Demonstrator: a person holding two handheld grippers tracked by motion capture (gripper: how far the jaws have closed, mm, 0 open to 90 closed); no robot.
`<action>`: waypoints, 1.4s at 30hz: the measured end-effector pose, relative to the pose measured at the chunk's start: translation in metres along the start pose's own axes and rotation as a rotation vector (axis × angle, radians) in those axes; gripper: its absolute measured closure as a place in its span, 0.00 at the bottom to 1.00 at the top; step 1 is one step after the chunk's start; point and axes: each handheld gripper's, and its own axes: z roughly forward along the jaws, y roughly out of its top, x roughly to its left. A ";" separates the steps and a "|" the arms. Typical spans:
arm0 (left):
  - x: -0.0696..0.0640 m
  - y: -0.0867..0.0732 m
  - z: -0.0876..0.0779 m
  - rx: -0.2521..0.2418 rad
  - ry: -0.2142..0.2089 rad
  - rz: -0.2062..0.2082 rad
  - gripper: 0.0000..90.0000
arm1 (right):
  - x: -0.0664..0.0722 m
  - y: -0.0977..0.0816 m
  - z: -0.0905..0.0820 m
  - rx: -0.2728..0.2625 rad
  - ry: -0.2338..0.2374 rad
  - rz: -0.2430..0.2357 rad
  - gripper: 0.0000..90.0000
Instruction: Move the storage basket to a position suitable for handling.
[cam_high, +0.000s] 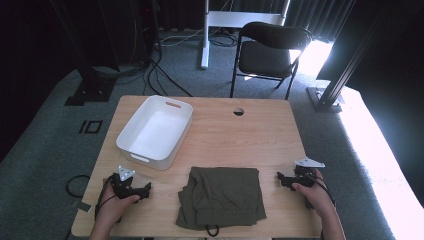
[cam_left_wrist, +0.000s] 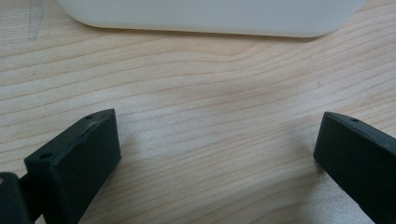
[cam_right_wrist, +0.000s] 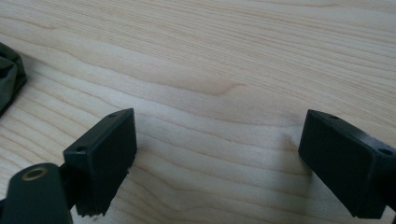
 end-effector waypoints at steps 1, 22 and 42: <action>0.000 0.000 0.000 0.000 0.000 0.000 0.02 | 0.000 0.000 0.000 0.000 0.001 0.001 0.12; 0.004 0.002 -0.006 -0.001 -0.014 0.011 0.02 | 0.013 0.037 0.022 -0.023 0.051 -0.048 0.12; 0.003 0.011 -0.014 -0.037 -0.021 -0.008 0.02 | 0.046 0.095 0.050 -0.057 0.124 -0.111 0.13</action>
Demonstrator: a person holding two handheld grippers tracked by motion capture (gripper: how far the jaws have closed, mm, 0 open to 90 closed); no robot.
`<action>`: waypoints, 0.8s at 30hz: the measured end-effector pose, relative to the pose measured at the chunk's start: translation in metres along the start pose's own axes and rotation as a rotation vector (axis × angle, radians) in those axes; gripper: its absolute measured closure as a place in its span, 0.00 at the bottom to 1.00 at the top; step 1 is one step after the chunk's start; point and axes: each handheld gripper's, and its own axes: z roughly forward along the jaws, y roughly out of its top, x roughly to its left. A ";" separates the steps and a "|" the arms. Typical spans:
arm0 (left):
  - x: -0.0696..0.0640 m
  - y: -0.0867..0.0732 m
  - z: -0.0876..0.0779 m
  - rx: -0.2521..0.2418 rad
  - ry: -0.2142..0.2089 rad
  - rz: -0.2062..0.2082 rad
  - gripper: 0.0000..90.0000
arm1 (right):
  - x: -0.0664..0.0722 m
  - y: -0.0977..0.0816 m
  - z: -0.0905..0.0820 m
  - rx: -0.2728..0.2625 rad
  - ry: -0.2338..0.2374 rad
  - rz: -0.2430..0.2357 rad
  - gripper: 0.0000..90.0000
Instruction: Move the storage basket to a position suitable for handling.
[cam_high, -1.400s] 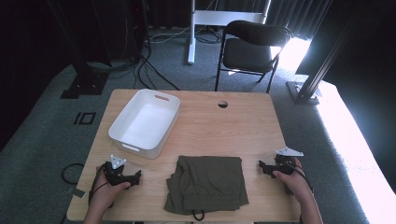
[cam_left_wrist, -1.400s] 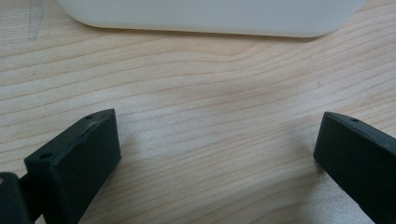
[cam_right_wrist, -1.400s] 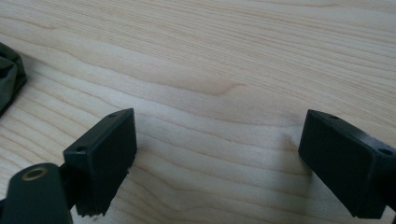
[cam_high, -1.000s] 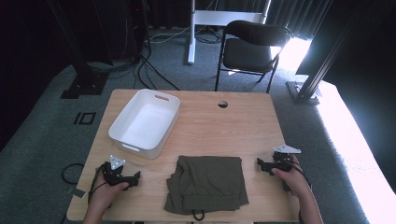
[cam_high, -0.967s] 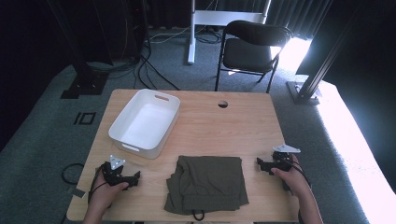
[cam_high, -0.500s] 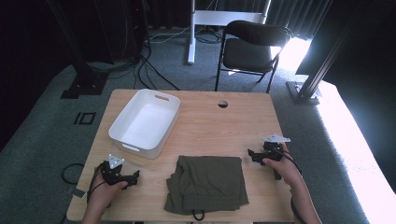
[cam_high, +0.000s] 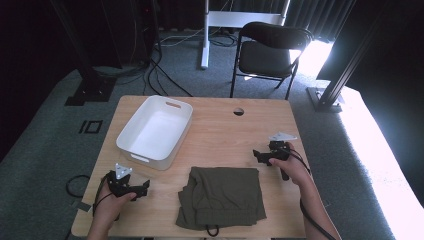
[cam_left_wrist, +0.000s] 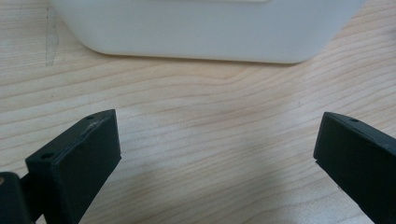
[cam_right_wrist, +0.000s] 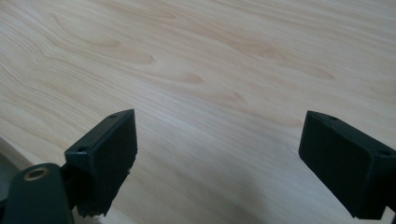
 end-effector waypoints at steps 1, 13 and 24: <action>0.000 0.000 0.000 -0.004 -0.001 -0.002 0.02 | 0.001 0.003 0.002 -0.002 0.001 -0.007 0.13; -0.001 0.010 -0.006 -0.030 -0.007 -0.009 0.02 | 0.017 0.036 0.019 -0.026 0.046 -0.030 0.13; 0.000 0.026 -0.015 -0.080 -0.009 -0.021 0.02 | 0.040 0.067 0.038 -0.062 0.085 -0.054 0.15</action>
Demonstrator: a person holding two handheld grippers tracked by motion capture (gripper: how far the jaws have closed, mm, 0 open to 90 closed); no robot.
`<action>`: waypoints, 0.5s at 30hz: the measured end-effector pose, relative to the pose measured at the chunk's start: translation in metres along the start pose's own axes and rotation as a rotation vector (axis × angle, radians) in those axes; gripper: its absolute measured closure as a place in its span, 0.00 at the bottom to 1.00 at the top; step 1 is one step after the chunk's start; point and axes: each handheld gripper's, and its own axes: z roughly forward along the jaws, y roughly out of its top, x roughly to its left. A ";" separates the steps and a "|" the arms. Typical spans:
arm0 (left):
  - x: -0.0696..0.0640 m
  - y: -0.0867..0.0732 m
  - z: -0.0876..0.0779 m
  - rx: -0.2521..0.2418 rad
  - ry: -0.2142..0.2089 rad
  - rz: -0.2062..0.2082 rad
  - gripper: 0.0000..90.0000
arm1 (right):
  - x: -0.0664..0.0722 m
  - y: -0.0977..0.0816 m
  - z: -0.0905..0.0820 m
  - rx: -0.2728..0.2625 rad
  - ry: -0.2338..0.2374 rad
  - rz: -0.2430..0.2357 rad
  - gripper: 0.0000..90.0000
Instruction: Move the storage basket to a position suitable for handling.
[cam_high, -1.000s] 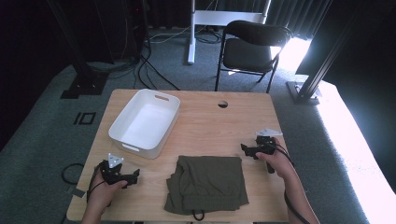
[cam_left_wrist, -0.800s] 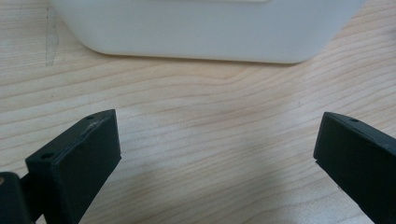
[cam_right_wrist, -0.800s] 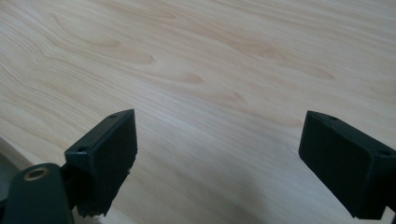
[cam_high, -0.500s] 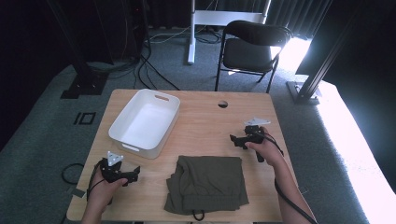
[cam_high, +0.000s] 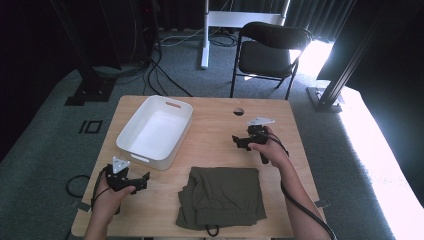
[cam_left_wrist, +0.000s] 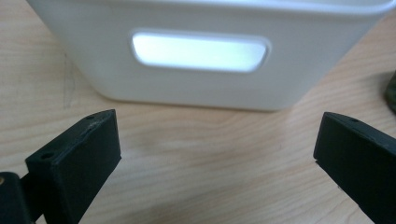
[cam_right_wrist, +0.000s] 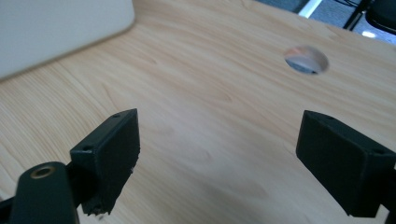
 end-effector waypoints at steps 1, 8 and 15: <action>0.000 0.002 -0.001 -0.002 -0.001 -0.003 0.02 | 0.002 0.003 0.002 -0.004 0.006 -0.009 0.15; 0.003 0.012 -0.005 -0.024 0.005 -0.008 0.02 | 0.016 0.024 0.013 -0.029 0.032 -0.041 0.15; 0.006 0.021 -0.012 -0.049 0.013 -0.015 0.02 | 0.029 0.045 0.024 -0.048 0.053 -0.069 0.15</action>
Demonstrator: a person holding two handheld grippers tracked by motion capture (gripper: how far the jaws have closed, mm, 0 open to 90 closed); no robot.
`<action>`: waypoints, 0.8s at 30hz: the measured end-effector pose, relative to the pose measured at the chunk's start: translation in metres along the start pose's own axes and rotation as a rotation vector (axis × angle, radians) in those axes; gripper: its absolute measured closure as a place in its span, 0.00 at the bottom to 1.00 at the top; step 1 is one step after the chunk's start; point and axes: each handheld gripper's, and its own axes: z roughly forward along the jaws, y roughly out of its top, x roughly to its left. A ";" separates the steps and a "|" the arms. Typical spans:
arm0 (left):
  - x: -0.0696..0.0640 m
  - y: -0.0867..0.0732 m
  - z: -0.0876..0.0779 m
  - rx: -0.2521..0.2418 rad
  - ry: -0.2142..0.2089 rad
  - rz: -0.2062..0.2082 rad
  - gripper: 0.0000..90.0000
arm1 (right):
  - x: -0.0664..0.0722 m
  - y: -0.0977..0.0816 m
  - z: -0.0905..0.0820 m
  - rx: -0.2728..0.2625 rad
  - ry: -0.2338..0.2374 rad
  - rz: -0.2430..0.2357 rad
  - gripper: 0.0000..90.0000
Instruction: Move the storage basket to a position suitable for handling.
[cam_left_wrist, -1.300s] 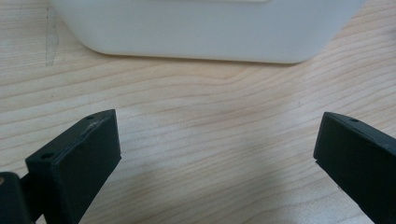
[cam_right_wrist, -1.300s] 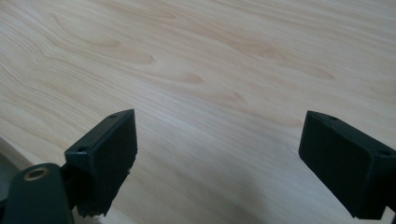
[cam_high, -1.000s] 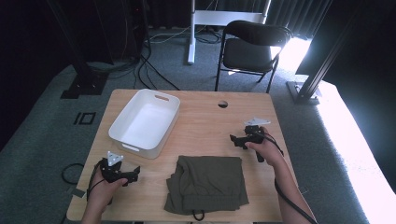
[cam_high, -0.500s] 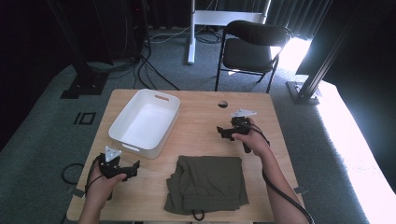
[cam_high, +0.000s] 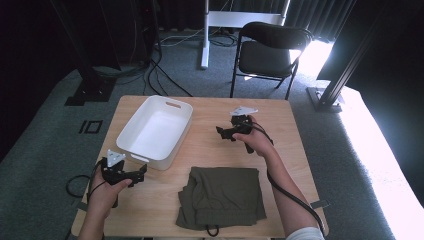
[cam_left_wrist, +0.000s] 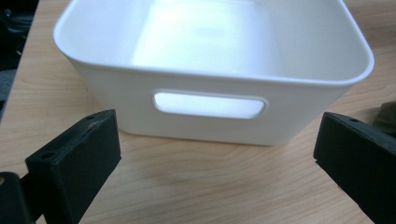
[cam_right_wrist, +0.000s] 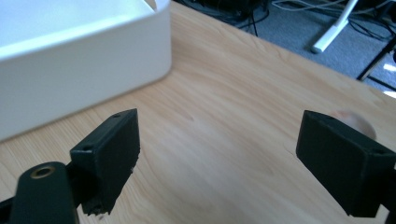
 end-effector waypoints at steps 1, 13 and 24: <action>0.000 0.001 0.000 -0.004 0.002 -0.003 0.02 | 0.001 0.003 0.002 -0.001 0.002 -0.002 0.15; 0.010 0.020 0.002 -0.033 0.014 -0.029 0.02 | 0.023 0.040 0.034 -0.024 0.048 -0.028 0.15; 0.013 0.029 0.012 -0.040 0.033 -0.042 0.02 | 0.039 0.066 0.070 -0.057 0.034 -0.041 0.15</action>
